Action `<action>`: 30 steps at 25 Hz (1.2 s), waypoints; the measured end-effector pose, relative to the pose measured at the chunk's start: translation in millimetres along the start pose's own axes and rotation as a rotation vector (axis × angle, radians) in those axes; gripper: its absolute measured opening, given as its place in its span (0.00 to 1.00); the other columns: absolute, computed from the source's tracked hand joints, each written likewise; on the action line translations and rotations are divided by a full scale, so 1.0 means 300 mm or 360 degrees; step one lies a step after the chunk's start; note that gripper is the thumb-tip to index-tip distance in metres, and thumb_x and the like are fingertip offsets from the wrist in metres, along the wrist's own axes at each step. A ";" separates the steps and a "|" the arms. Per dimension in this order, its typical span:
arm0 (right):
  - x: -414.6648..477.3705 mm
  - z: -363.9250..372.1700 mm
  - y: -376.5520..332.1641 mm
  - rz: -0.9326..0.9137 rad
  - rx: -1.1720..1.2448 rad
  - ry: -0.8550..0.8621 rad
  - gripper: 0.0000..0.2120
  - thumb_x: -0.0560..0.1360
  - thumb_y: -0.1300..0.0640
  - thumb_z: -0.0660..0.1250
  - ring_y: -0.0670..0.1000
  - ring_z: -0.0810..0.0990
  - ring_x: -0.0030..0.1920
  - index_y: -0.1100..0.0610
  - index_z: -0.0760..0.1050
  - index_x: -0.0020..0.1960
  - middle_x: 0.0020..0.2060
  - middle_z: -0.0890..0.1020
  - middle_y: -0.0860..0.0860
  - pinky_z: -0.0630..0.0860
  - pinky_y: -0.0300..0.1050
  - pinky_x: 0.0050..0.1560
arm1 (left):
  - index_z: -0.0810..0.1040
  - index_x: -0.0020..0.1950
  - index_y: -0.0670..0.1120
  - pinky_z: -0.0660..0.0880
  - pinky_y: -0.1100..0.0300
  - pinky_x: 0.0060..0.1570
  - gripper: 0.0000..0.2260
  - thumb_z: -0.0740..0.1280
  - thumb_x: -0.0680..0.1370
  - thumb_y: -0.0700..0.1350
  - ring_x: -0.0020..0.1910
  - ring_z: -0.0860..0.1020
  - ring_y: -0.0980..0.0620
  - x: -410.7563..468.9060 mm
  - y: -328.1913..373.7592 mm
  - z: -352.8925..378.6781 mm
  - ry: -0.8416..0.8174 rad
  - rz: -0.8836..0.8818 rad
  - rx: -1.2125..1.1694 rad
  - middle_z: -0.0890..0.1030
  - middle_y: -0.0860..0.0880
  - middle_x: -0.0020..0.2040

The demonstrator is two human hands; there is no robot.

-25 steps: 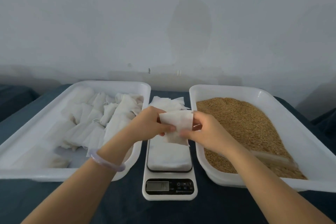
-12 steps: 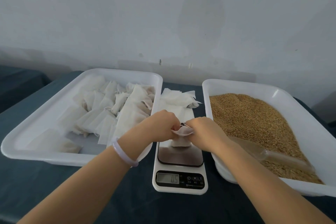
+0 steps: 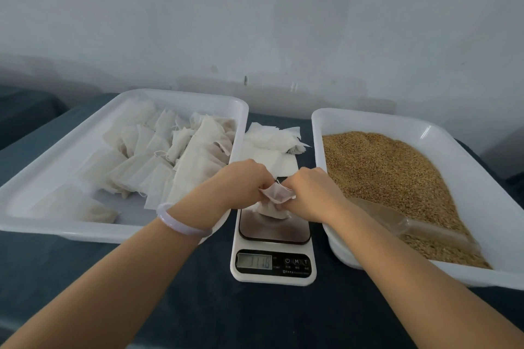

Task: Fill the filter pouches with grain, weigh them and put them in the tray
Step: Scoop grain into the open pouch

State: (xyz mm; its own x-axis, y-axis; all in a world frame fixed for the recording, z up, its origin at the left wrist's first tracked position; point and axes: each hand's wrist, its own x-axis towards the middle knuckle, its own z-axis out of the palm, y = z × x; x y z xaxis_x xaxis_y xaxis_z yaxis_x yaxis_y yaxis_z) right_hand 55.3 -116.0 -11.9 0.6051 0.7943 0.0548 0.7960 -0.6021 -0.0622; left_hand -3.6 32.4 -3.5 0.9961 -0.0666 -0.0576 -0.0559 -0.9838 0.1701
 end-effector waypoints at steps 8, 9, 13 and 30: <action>0.012 0.012 0.000 0.0028 -0.0044 0.0008 0.20 0.74 0.52 0.61 0.52 0.63 0.33 0.48 0.60 0.26 0.26 0.64 0.47 0.57 0.45 0.40 | 0.73 0.35 0.52 0.68 0.58 0.35 0.09 0.66 0.75 0.43 0.36 0.69 0.51 0.005 0.018 -0.004 -0.0039 0.0008 0.0091 0.68 0.55 0.30; 0.010 0.014 0.000 0.0041 -0.0031 0.0010 0.19 0.74 0.52 0.61 0.53 0.63 0.35 0.48 0.61 0.26 0.26 0.64 0.47 0.57 0.45 0.40 | 0.73 0.36 0.53 0.70 0.58 0.36 0.08 0.66 0.74 0.43 0.37 0.71 0.51 0.003 0.015 -0.001 -0.0037 0.0003 0.0067 0.70 0.55 0.31; -0.001 0.003 0.004 0.0075 0.0115 0.0013 0.11 0.71 0.47 0.64 0.56 0.72 0.46 0.50 0.77 0.50 0.40 0.76 0.51 0.59 0.43 0.41 | 0.74 0.45 0.51 0.75 0.54 0.47 0.03 0.65 0.72 0.45 0.48 0.76 0.48 -0.018 0.014 0.008 -0.0011 0.0028 -0.0044 0.76 0.53 0.42; -0.022 -0.008 0.023 0.0231 0.0784 0.0093 0.26 0.66 0.56 0.69 0.46 0.72 0.46 0.48 0.72 0.64 0.56 0.78 0.46 0.66 0.39 0.44 | 0.80 0.54 0.45 0.68 0.62 0.42 0.11 0.66 0.72 0.40 0.41 0.73 0.51 -0.051 0.008 -0.018 0.0293 -0.0036 -0.0547 0.76 0.52 0.39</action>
State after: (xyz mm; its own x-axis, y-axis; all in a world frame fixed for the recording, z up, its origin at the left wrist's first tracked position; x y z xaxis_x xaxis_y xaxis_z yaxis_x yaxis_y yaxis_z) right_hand 56.8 -125.6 -10.3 0.7198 0.6911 0.0657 0.6102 -0.5846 -0.5347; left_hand -18.6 31.9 3.2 0.9941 0.0164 0.1070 -0.0387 -0.8694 0.4925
